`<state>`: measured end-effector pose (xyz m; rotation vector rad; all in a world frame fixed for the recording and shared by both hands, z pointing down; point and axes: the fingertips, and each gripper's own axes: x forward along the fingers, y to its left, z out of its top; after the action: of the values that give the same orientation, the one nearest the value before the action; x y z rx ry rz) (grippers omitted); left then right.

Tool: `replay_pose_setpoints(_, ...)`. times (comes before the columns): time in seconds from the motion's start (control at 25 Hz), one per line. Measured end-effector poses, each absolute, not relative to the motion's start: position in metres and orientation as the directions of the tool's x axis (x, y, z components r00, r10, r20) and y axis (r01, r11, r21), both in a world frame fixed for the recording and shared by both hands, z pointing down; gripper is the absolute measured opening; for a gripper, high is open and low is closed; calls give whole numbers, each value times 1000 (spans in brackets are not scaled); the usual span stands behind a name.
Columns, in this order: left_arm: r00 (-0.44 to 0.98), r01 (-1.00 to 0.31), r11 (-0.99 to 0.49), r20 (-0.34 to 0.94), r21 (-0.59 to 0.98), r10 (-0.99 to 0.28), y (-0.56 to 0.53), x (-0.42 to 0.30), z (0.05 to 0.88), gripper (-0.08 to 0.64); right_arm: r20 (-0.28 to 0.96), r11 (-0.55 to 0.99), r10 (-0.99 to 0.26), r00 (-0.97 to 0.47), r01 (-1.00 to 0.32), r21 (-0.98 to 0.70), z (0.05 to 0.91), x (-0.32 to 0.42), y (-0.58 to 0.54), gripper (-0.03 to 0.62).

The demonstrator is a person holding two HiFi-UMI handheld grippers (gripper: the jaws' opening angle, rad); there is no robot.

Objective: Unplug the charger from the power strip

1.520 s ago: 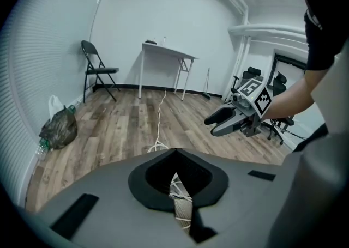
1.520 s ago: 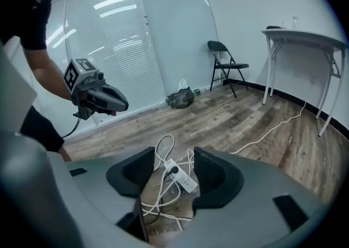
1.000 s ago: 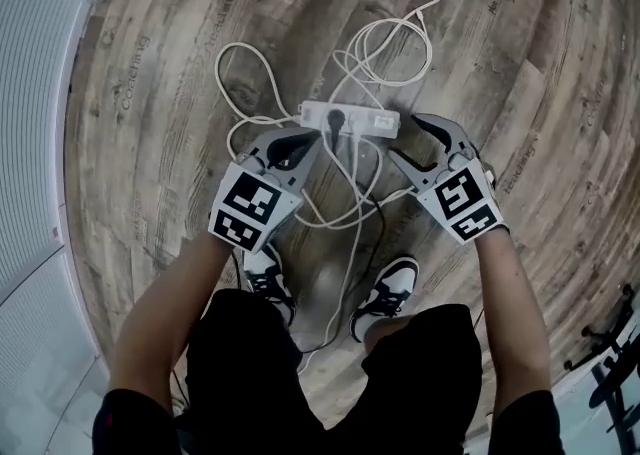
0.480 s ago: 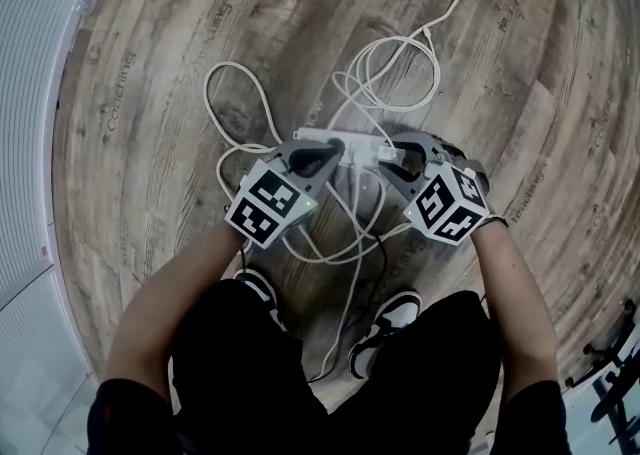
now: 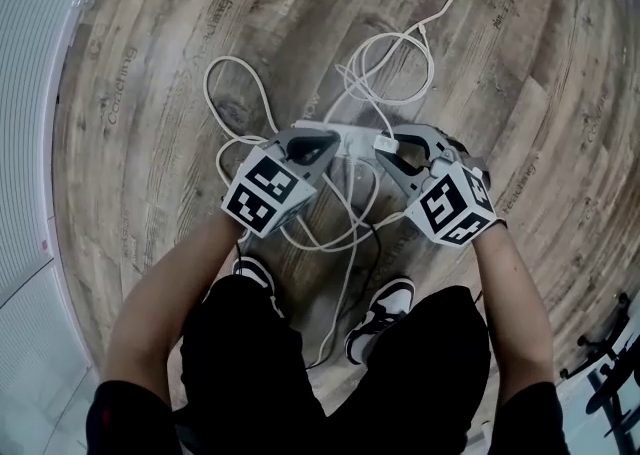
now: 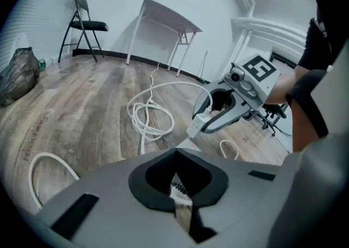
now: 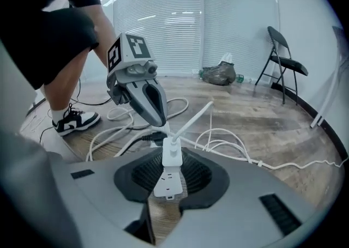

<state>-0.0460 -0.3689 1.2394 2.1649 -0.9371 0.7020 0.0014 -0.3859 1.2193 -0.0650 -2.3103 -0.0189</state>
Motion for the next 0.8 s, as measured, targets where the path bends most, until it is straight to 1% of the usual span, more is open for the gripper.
replay_pose_setpoints(0.08,596,-783,-516,658,348,-460,-382,-46,1204,18,717,1000,10,-697,-1,-14,1190,6,-389,109)
replay_pose_setpoints(0.2,575,-806,-490,634,331,-517,-394,-51,1145,18,667,992,-49,-743,-115,-55,1133,16,-391,109)
replay_pose_setpoints(0.36,529,-842,-447,627,303,-571,-391,-64,1061,18,567,954,-127,-814,-258,-156,1042,25,-395,109)
replay_pose_setpoints(0.56,453,-890,-361,621,278,-640,-368,-94,957,18,483,861,-244,-841,-417,-291,938,46,-399,109)
replay_pose_setpoints(0.64,426,-905,-324,612,277,-666,-354,-104,915,18,463,828,-286,-839,-459,-321,898,54,-394,109)
replay_pose_setpoints(0.8,391,-919,-263,592,294,-705,-321,-109,834,18,444,795,-328,-834,-498,-348,825,67,-370,109)
